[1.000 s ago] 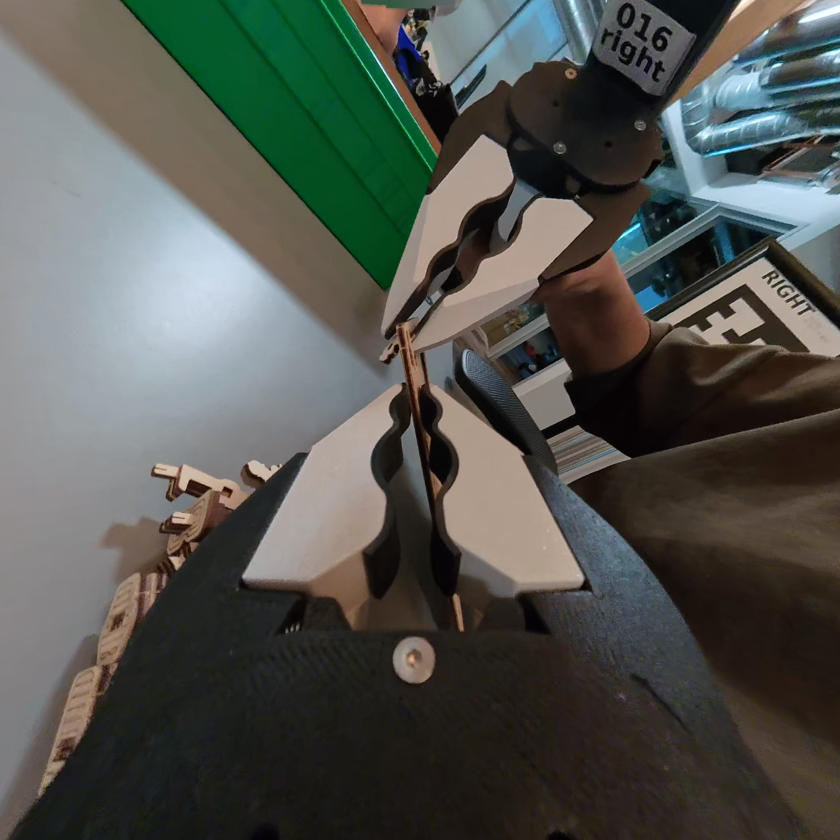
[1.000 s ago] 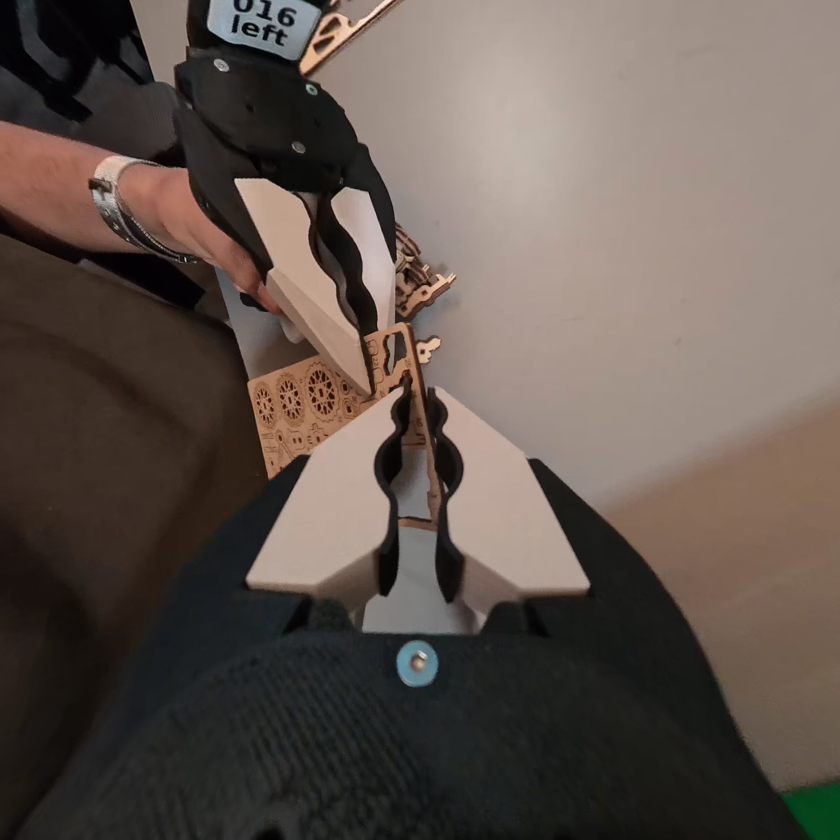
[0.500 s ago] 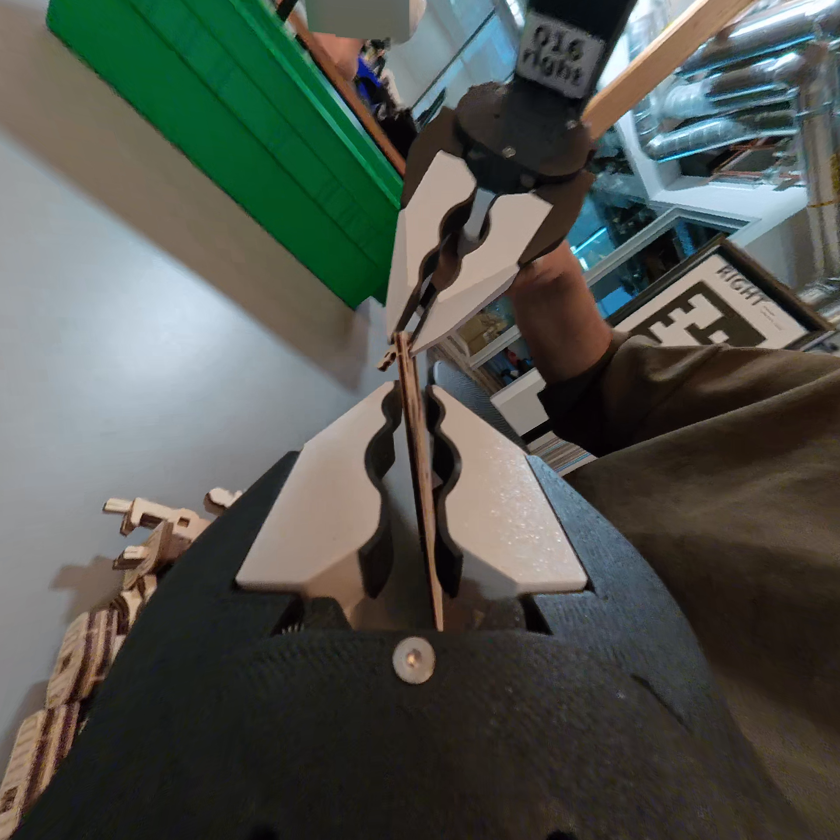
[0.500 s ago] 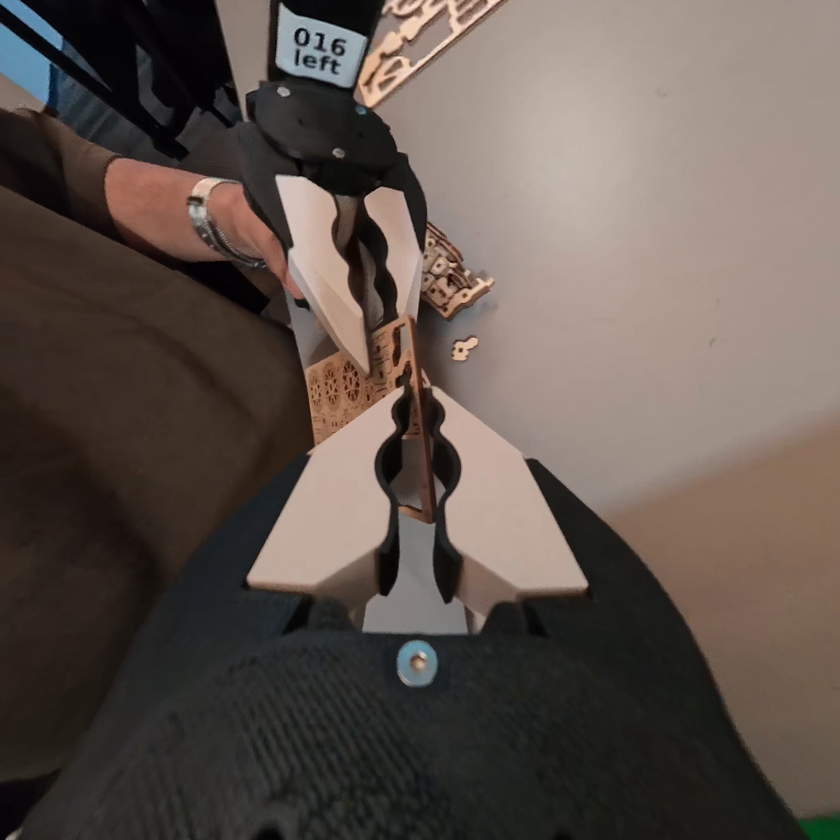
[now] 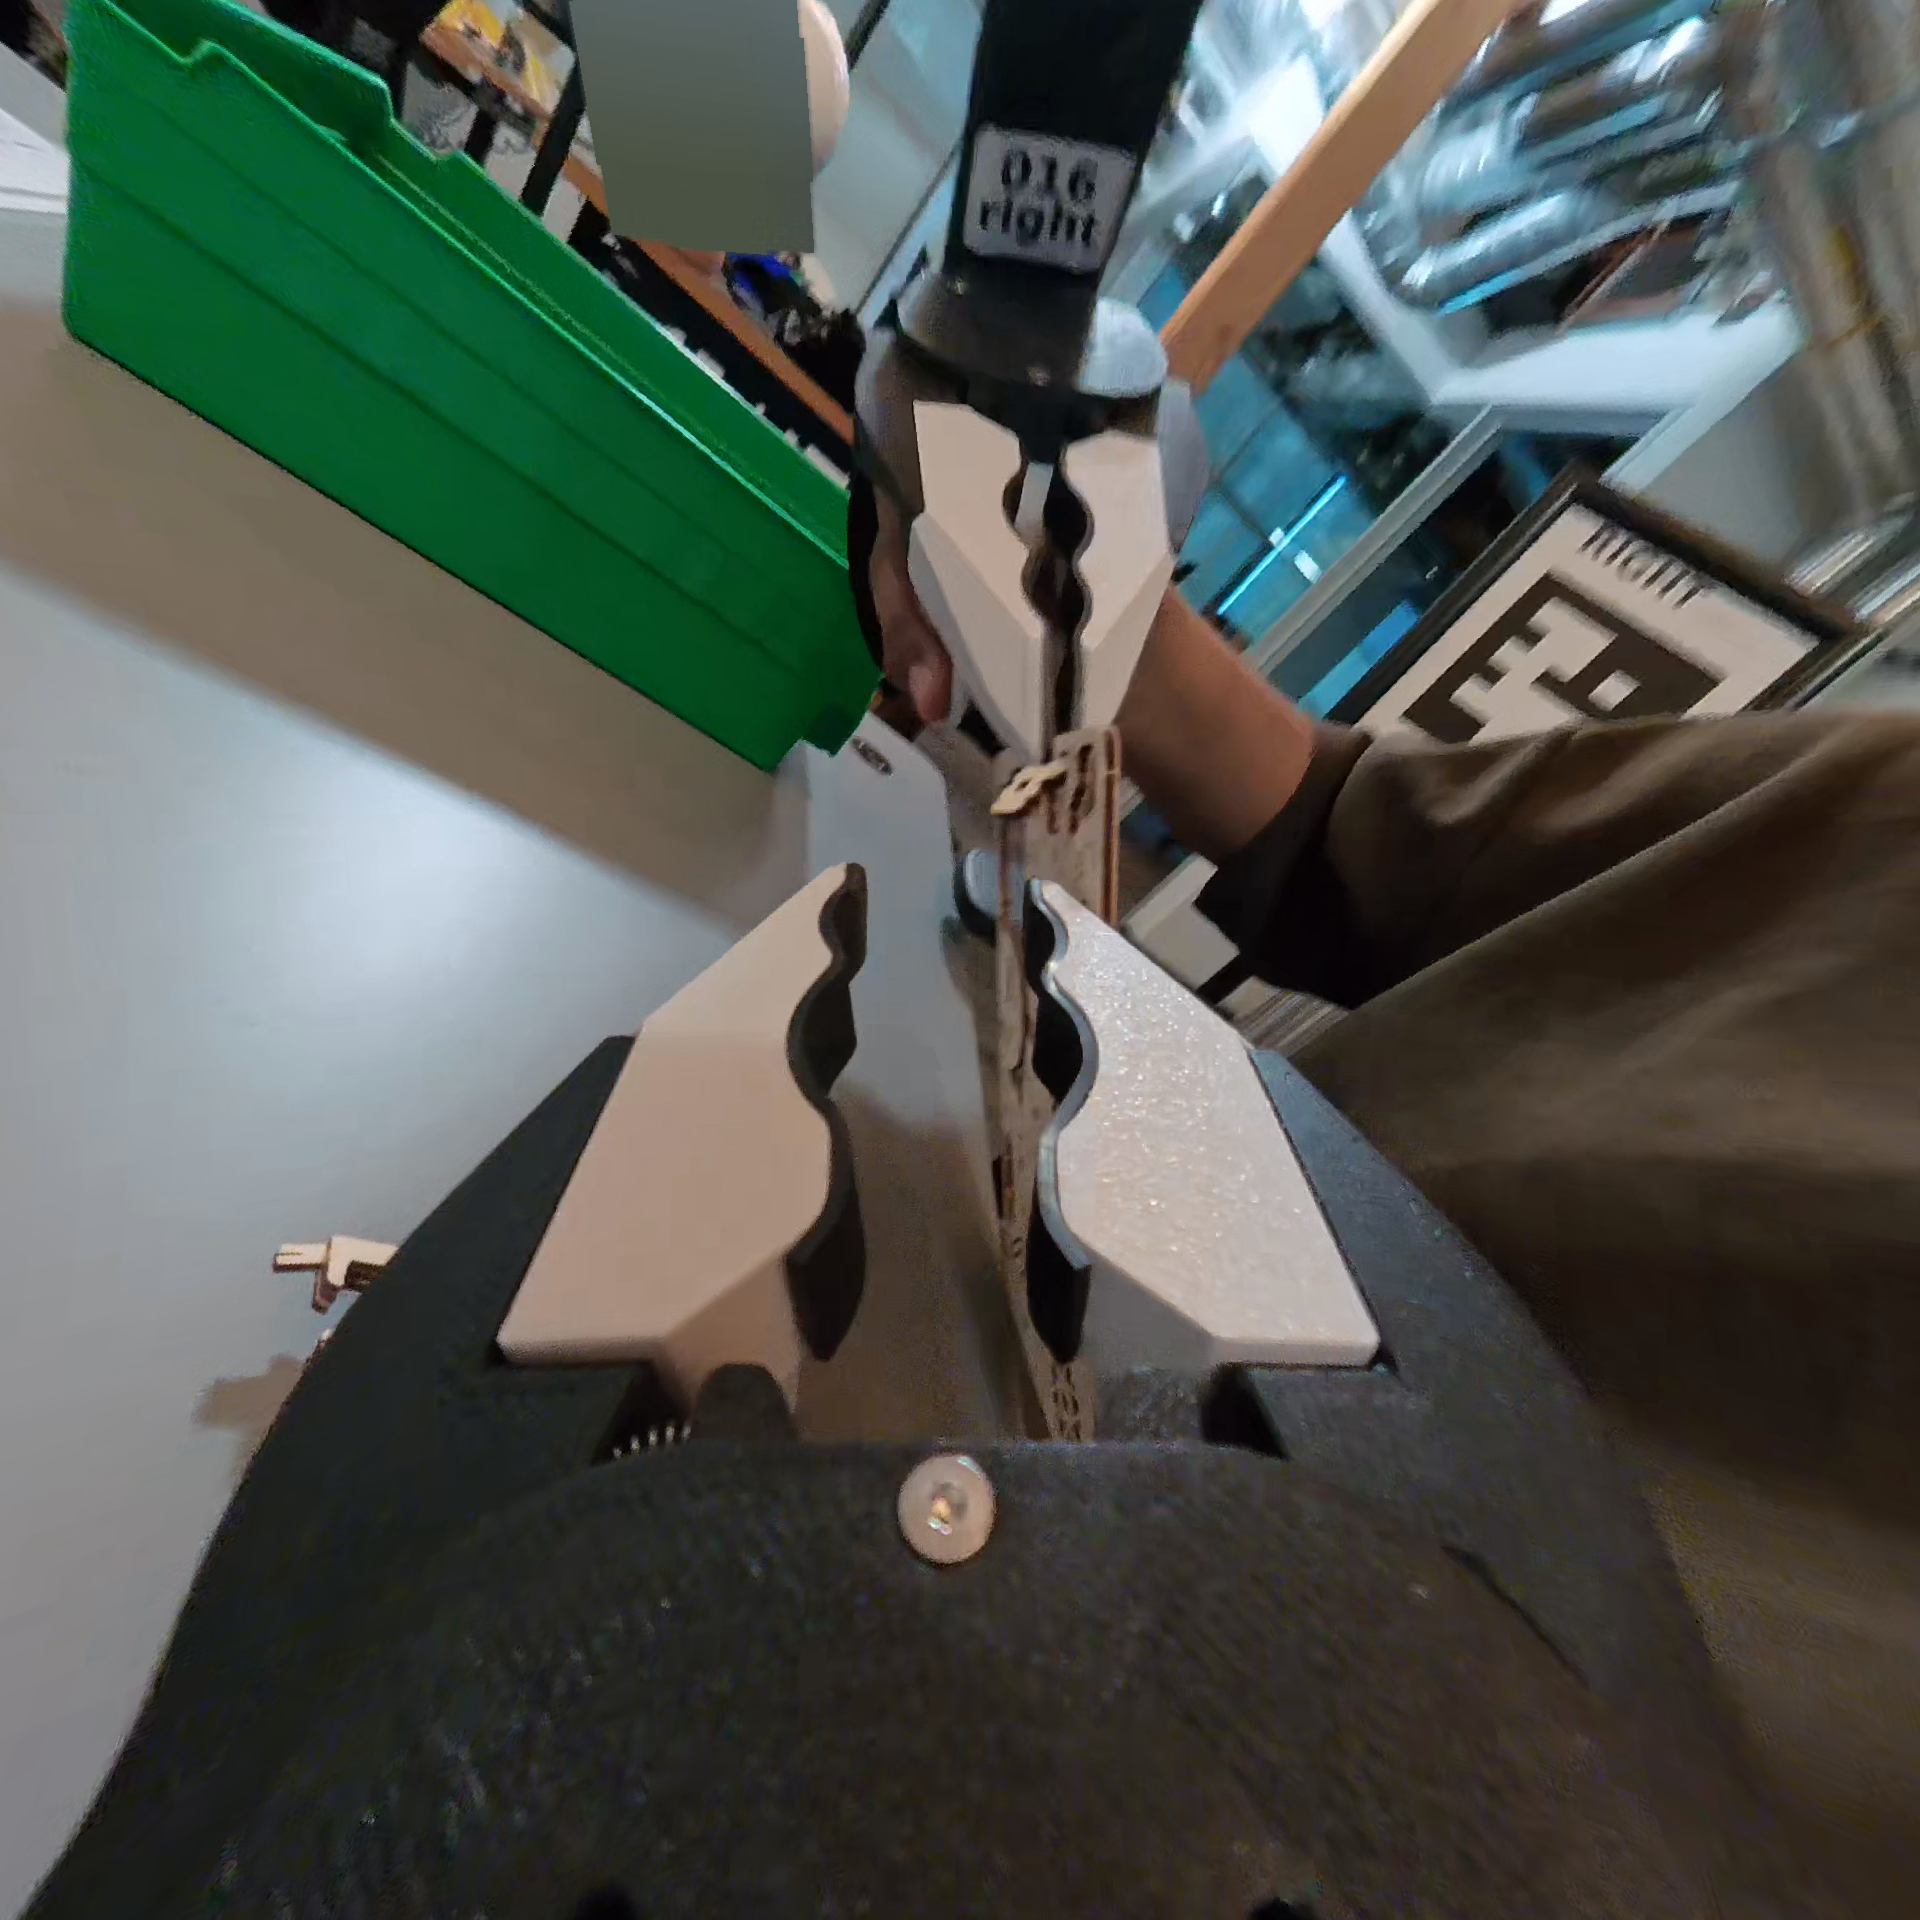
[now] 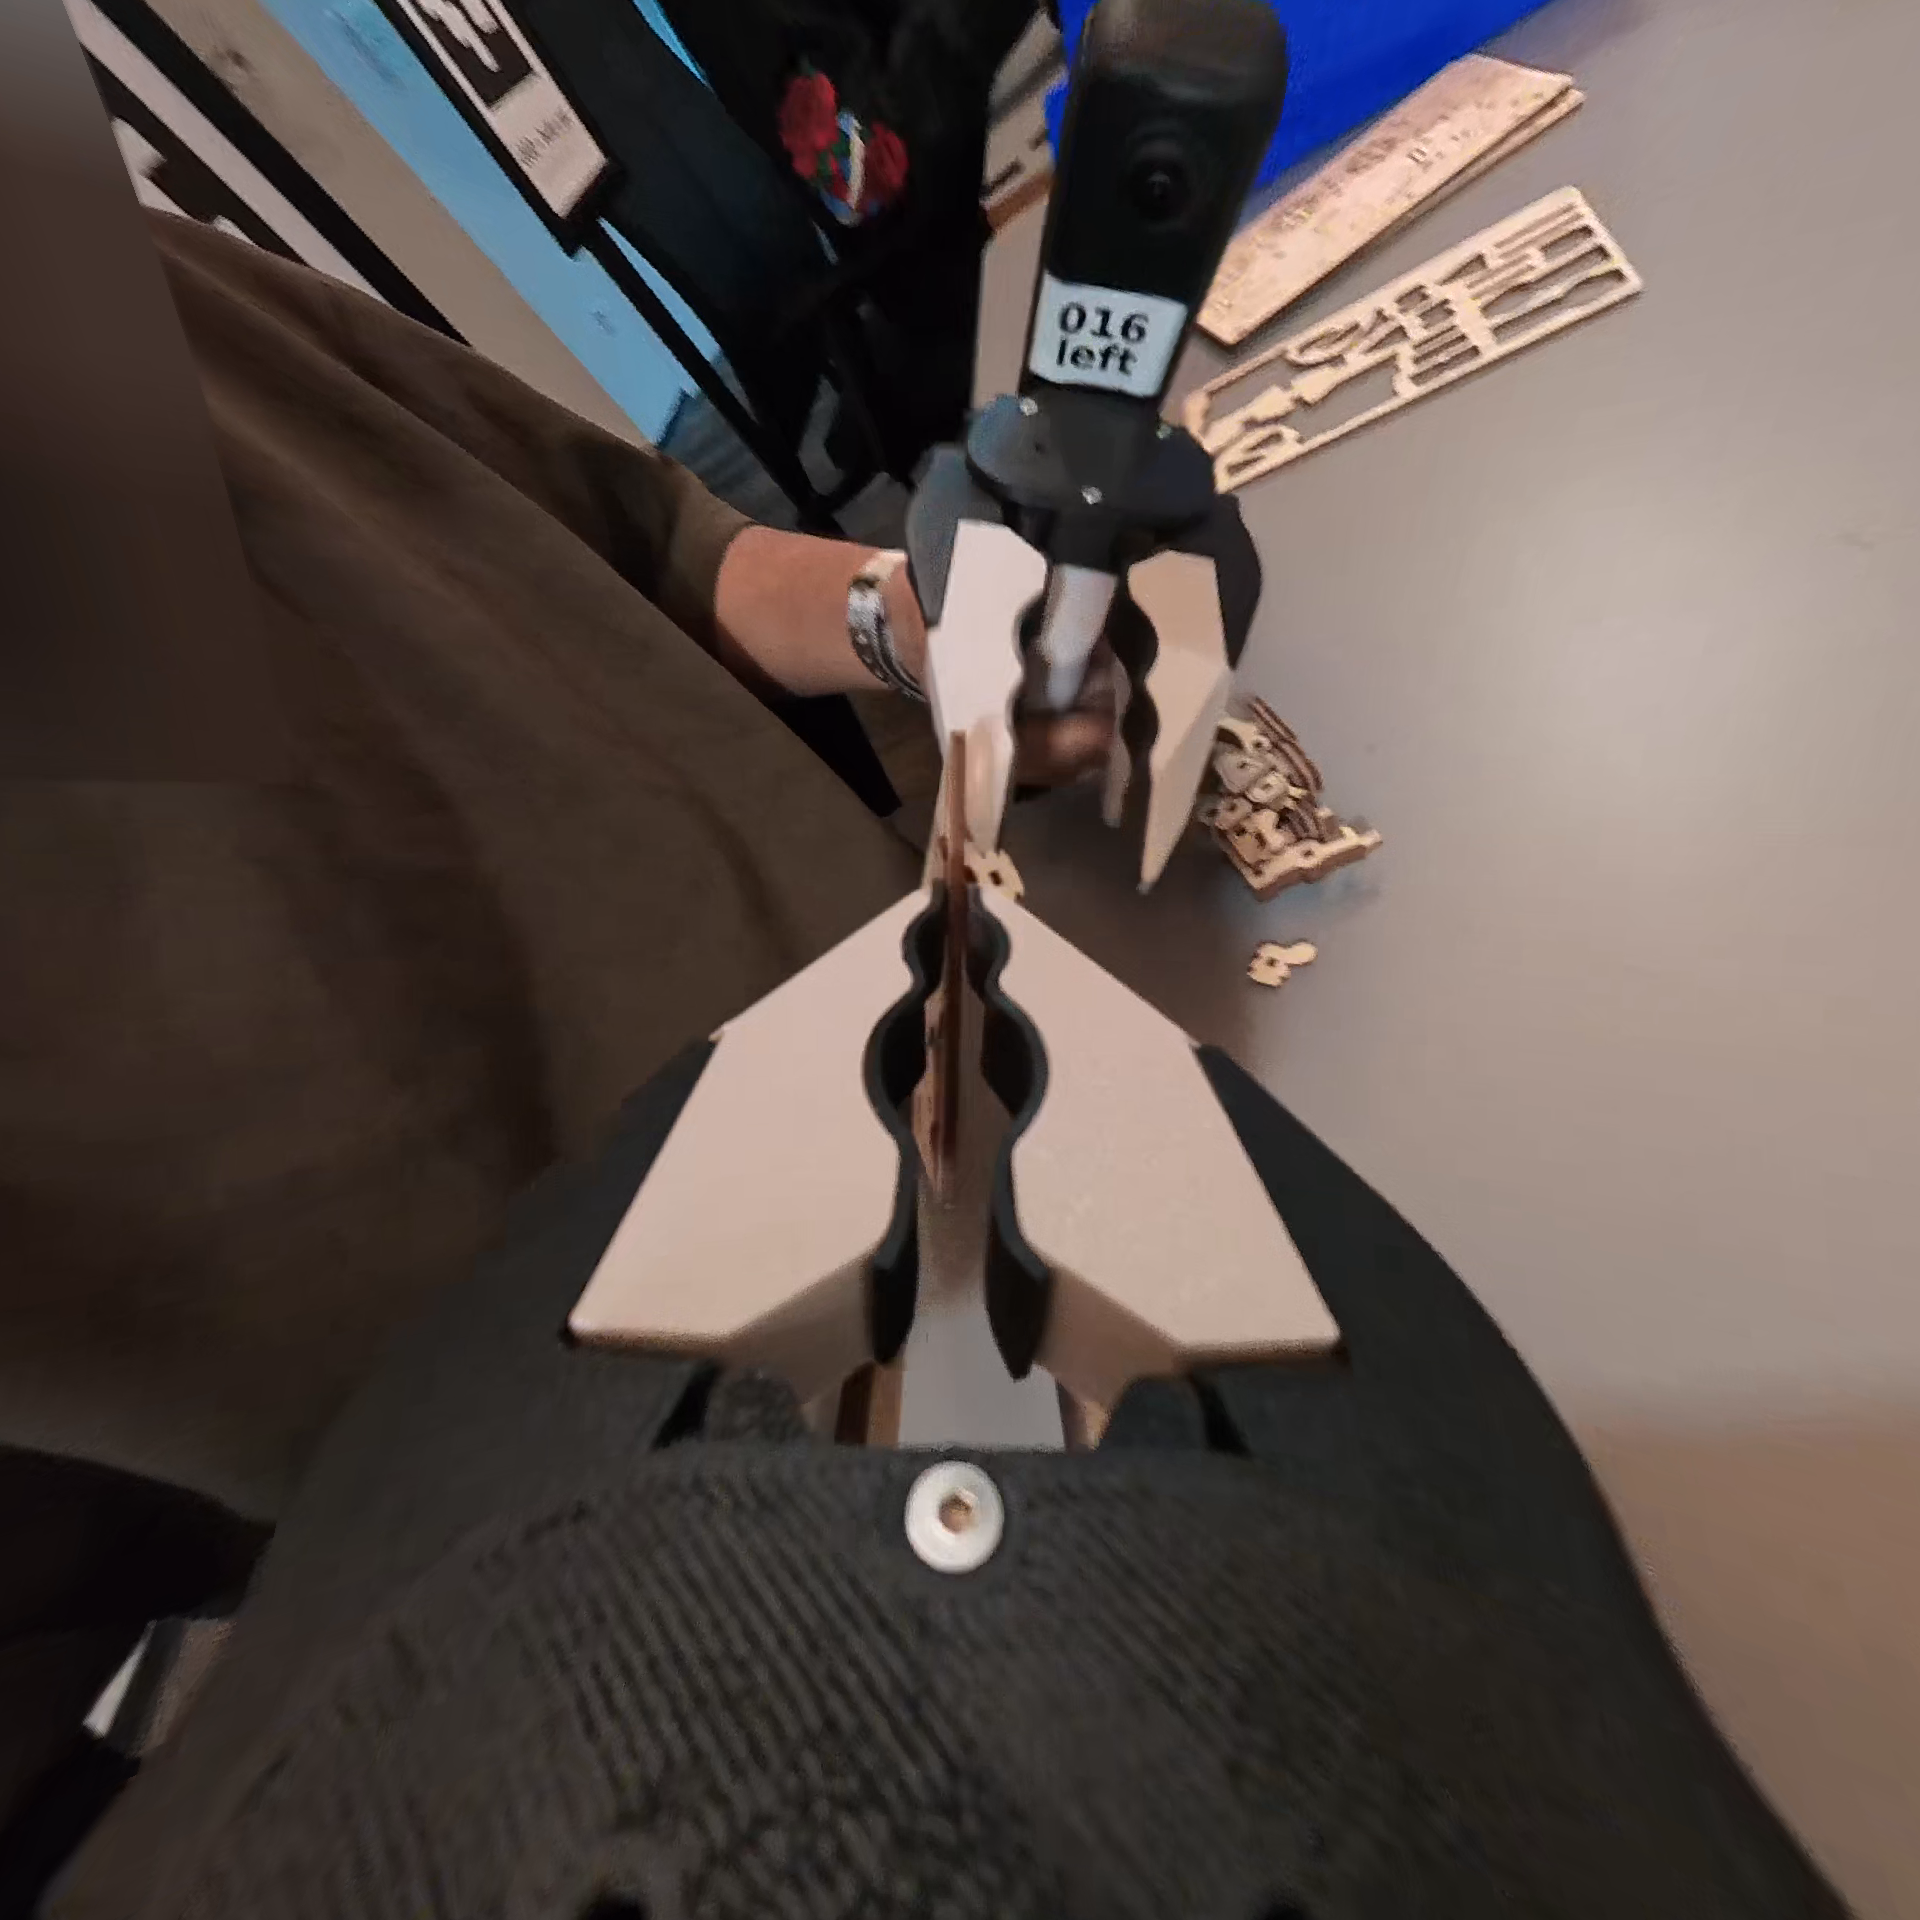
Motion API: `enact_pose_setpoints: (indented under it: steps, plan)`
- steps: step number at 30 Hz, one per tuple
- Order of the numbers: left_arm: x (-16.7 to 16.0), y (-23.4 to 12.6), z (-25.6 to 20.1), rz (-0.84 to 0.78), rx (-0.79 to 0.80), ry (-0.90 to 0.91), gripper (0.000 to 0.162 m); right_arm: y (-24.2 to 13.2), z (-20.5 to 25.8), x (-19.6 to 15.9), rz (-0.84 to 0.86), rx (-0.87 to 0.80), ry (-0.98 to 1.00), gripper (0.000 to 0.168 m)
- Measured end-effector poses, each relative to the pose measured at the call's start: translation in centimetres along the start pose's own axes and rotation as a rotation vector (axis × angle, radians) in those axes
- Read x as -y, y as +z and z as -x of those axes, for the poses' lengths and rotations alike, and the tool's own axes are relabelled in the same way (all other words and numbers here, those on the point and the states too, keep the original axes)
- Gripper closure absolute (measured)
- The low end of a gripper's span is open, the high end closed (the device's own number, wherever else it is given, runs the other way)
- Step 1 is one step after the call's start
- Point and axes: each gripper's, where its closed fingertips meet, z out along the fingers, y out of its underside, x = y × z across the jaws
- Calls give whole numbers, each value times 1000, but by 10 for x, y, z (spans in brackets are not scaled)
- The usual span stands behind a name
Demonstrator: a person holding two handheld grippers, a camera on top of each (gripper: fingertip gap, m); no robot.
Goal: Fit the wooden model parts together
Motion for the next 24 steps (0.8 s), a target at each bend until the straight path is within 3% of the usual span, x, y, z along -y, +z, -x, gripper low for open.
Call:
enact_pose_setpoints:
  steps: [11, 16, 24]
  plan:
    - [11, 1, -14, -85, -10, 118, 136, 11, 6, 11, -65, 103, 61, 167]
    - [17, -2, -17, -119, 7, 185, 157, 11, 1, 16, -105, 134, 157, 166]
    - [21, -6, -12, -138, 52, 218, 161, 11, -3, 22, -180, 196, 270, 167]
